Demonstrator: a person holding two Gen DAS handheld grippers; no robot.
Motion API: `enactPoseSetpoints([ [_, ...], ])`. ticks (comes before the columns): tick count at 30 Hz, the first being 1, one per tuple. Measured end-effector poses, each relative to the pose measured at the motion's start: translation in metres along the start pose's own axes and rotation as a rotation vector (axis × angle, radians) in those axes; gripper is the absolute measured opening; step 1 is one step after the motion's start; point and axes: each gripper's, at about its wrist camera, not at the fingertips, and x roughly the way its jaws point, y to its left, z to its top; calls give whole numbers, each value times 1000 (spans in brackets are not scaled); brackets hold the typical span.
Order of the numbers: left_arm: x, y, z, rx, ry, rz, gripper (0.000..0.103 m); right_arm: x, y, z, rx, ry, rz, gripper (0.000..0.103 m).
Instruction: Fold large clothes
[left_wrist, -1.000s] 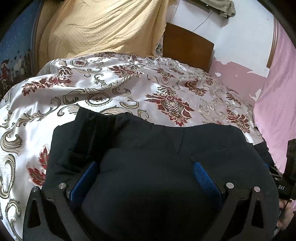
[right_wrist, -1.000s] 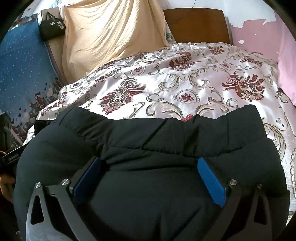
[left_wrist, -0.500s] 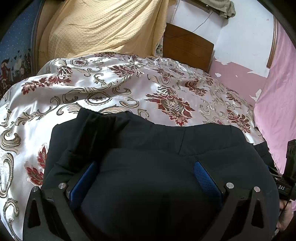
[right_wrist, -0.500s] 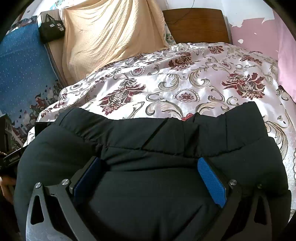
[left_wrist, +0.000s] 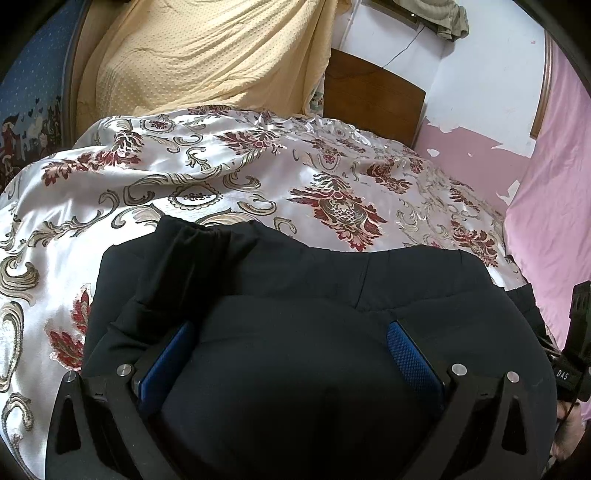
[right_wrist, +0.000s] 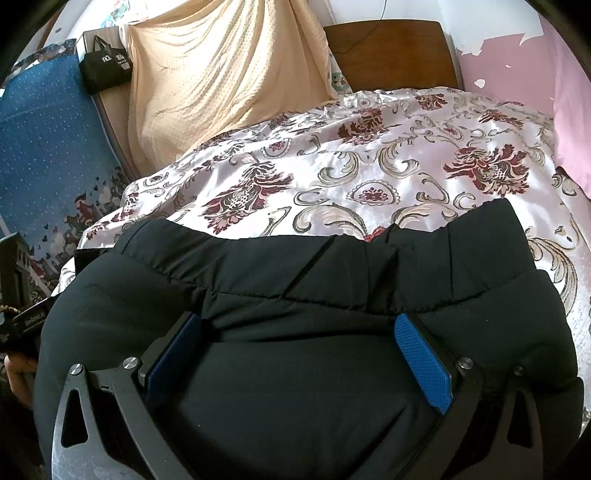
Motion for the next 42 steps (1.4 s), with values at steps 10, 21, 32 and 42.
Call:
enactPoseSetpoints([
  [10,1,1,-1,-1,0,-2,103,0,0,-1,-1,-4,-2,102],
  [21,-13,2,2,18,76,6,103,-23,-1,0,4,3,-16,102],
  [32,-93,45,-3,111,112,-1,103,-109,-29,-17,-95,85,-104,102],
  [42,-86,94,-28,82,226,11,103,-129,-83,-29,-5,125,-113,102],
])
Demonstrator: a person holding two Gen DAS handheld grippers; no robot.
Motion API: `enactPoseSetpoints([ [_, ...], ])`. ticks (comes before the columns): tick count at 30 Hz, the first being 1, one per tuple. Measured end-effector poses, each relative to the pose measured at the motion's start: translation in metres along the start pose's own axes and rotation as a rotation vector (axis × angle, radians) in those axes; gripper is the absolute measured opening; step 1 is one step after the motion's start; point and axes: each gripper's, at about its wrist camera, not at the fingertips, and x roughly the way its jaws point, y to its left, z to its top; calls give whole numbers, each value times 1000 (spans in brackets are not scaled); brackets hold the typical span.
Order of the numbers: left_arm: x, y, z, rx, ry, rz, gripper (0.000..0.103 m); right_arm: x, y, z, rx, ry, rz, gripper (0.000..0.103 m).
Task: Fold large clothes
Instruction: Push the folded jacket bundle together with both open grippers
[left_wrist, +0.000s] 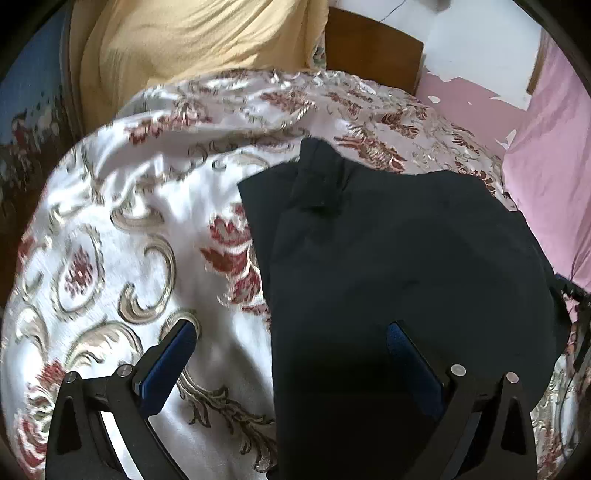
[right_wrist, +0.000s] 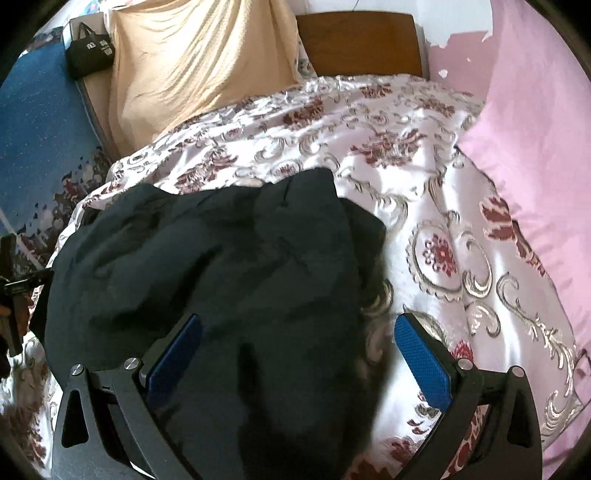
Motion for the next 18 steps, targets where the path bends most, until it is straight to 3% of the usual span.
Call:
enactPoseSetpoints([
  [3,8,4,-2,-19,22,-44,103,12,-4,-5,22,36,37,102],
  [11,42,20,1,-115,133,-274,103,55,-14,-16,81,163,158,102],
  [18,48,7,-7,-56,97,-255,103,72,0,-19,37,185,177,102],
])
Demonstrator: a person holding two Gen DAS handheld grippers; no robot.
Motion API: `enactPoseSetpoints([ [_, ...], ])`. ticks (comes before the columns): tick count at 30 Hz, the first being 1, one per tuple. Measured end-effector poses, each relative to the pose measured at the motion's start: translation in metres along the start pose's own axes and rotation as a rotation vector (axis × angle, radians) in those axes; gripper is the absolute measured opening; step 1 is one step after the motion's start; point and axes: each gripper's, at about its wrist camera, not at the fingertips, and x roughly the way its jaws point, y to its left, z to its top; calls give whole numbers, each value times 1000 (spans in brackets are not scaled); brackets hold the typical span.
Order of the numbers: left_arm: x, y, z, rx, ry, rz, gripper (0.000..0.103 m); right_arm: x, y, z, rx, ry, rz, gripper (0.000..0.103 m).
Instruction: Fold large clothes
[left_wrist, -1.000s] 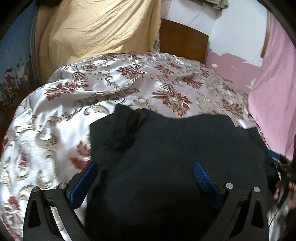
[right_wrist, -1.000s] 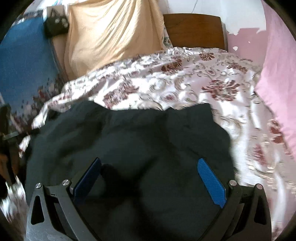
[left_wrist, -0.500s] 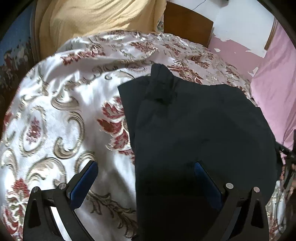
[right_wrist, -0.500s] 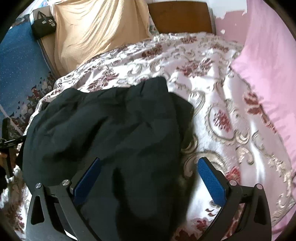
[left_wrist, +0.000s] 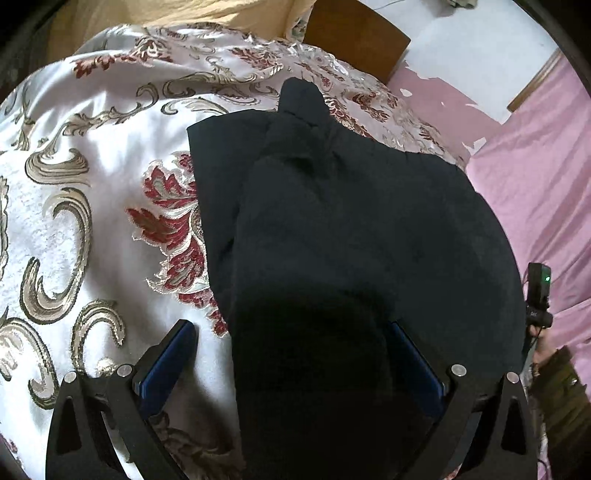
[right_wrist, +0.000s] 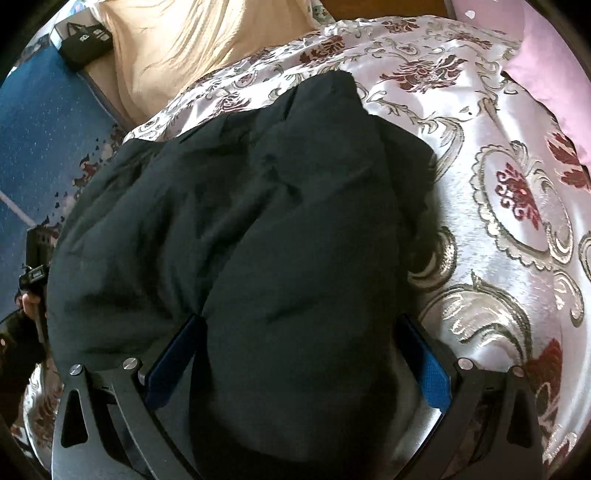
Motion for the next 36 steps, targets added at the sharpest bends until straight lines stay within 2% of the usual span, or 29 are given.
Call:
enactPoseSetpoints([
  [7,2,-14,-9,38,-73,54,103,0,2,-9,7,-65,12,102],
  [16,9,-18,3,5,4,35,103,5,-2,-1,73,-9,20,102],
  [17,9,-20,4,0,8,32,97,4,1,0,77,-6,15,100],
  [18,8,-22,4,-3,12,16,91,3,2,0,80,-11,17,94],
  [19,7,-25,5,-7,12,3,81,2,4,-1,85,-17,22,86],
  [20,7,-31,8,-8,11,16,74,-1,6,-2,90,-26,24,82],
  [22,7,-37,13,-7,12,33,66,-6,10,-4,94,-39,18,67],
  [24,4,-44,15,-11,9,73,57,-10,17,-5,95,-54,-2,56],
  [26,-2,-51,16,4,-9,121,40,-15,24,-4,91,-64,-28,47],
  [28,-9,-59,16,26,-33,161,30,-21,34,-2,81,-80,-58,33],
  [29,-13,-64,16,38,-42,185,25,-26,37,0,72,-83,-76,30],
  [31,-19,-80,19,75,-65,241,20,-36,46,2,43,-87,-124,22],
  [33,-26,-91,21,107,-80,285,17,-46,56,7,21,-97,-165,19],
  [36,-46,-102,20,120,-112,302,15,-64,67,15,3,-121,-195,17],
])
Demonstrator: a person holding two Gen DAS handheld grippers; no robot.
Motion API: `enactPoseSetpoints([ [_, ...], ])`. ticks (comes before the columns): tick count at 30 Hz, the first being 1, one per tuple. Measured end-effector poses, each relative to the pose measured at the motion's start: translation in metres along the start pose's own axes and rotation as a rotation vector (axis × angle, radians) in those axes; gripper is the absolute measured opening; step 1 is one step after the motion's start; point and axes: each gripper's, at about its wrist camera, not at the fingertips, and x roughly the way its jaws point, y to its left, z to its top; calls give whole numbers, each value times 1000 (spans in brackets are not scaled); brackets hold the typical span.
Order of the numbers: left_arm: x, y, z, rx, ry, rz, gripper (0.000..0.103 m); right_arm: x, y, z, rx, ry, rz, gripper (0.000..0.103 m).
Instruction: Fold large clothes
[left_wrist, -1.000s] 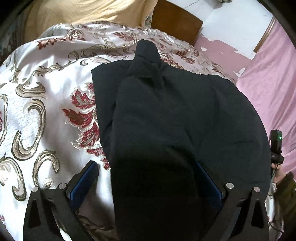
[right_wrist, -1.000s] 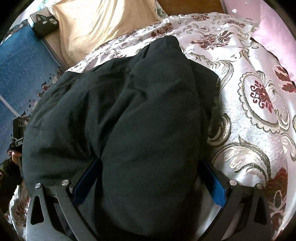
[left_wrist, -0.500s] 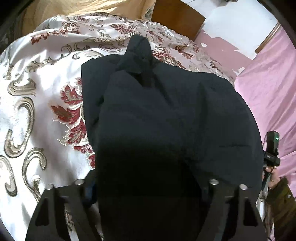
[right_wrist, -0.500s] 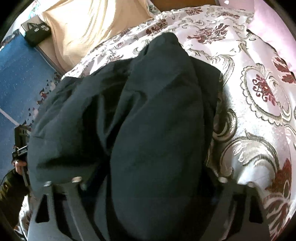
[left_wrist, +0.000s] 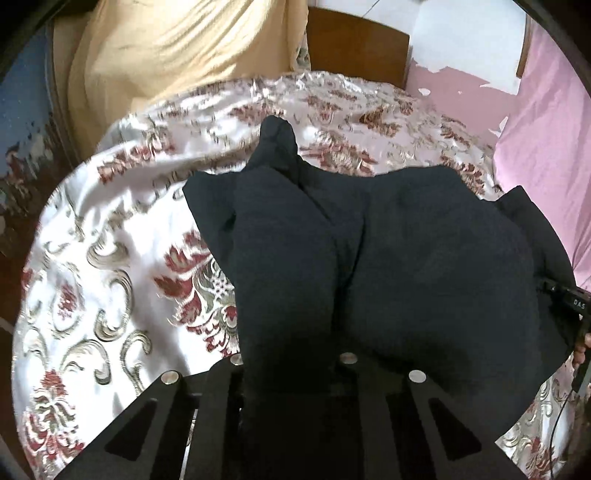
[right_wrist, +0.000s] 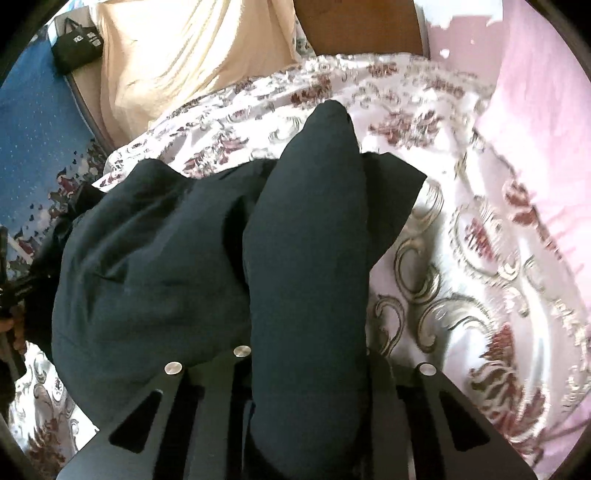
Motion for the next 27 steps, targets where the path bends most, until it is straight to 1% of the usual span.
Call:
enactPoseSetpoints([
  [3,-20,-4,1,21,-13,7,14,-24,6,6,-18,-26,-6,17],
  [8,-57,-6,-5,33,-28,19,14,-61,21,6,-61,-49,1,16],
  [14,-109,2,-26,35,-46,31,14,-107,37,-4,-86,-77,12,16],
  [16,-121,4,-35,34,-45,34,14,-119,41,-10,-92,-79,17,16],
  [19,-130,7,-51,30,-32,36,14,-129,44,-26,-84,-73,26,16],
  [22,-133,7,-69,25,-9,31,14,-130,46,-44,-68,-56,27,16],
  [27,-123,8,-98,21,43,22,14,-124,42,-82,-54,-9,15,16],
])
